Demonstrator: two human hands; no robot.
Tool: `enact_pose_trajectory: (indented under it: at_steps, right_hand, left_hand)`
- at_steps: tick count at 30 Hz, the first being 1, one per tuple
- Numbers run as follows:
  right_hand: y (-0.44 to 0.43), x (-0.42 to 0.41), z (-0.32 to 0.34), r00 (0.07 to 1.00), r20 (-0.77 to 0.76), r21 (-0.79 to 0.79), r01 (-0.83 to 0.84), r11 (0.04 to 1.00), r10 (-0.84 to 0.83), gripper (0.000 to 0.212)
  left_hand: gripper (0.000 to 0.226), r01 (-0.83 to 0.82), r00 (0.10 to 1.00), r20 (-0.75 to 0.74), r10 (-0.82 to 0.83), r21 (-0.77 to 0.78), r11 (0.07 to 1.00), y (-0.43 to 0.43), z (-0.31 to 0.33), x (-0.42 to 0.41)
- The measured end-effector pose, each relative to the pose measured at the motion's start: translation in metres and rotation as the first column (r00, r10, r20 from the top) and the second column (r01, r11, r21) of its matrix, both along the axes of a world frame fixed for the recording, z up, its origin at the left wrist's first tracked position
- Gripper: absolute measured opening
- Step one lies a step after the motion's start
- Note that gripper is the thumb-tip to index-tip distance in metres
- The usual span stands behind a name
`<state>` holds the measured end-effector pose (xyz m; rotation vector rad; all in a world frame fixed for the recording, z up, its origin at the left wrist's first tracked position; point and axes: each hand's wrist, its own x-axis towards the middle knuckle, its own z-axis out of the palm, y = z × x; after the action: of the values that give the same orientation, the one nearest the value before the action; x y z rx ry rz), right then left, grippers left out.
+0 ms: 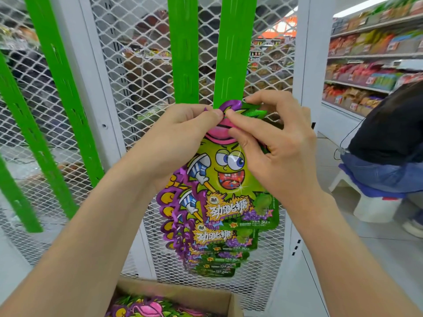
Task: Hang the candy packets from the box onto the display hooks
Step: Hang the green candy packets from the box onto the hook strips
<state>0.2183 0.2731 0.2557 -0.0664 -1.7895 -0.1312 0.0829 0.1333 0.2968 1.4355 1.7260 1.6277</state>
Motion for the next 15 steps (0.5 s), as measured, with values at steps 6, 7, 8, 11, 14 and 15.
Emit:
enact_pose_trajectory:
  at_steps: [6,7,8,11,14,15]
  right_hand:
    - [-0.003,0.004,-0.007,1.000,-0.006,-0.017,0.005,1.000,-0.005,0.021]
    - [-0.003,0.004,-0.010,1.000,-0.002,-0.036,0.003,0.999,-0.003,0.023]
    - [-0.003,0.003,-0.014,1.000,0.007,-0.056,0.001,0.998,-0.001,0.025]
    - [-0.003,0.003,-0.025,0.999,0.035,-0.078,0.037,0.996,-0.034,0.026]
    - [-0.010,0.004,-0.032,0.992,-0.006,-0.062,0.123,0.990,-0.124,0.023]
    - [-0.015,0.004,-0.033,0.987,-0.031,-0.058,0.154,0.986,-0.156,0.021]
  left_hand:
    - [0.027,0.030,0.998,-0.064,-0.030,0.000,1.000,-0.002,-0.005,-0.003]
    - [0.022,0.016,0.995,-0.103,-0.014,0.018,1.000,-0.002,-0.006,-0.004]
    - [0.018,0.000,0.990,-0.140,0.005,0.039,0.999,-0.002,-0.008,-0.005]
    - [0.013,-0.094,0.960,-0.255,0.113,0.087,0.992,-0.002,-0.017,-0.010]
    - [0.010,-0.209,0.847,-0.473,0.243,0.124,0.970,-0.001,-0.031,-0.014]
    - [0.017,-0.249,0.813,-0.502,0.296,0.160,0.955,-0.002,-0.038,-0.013]
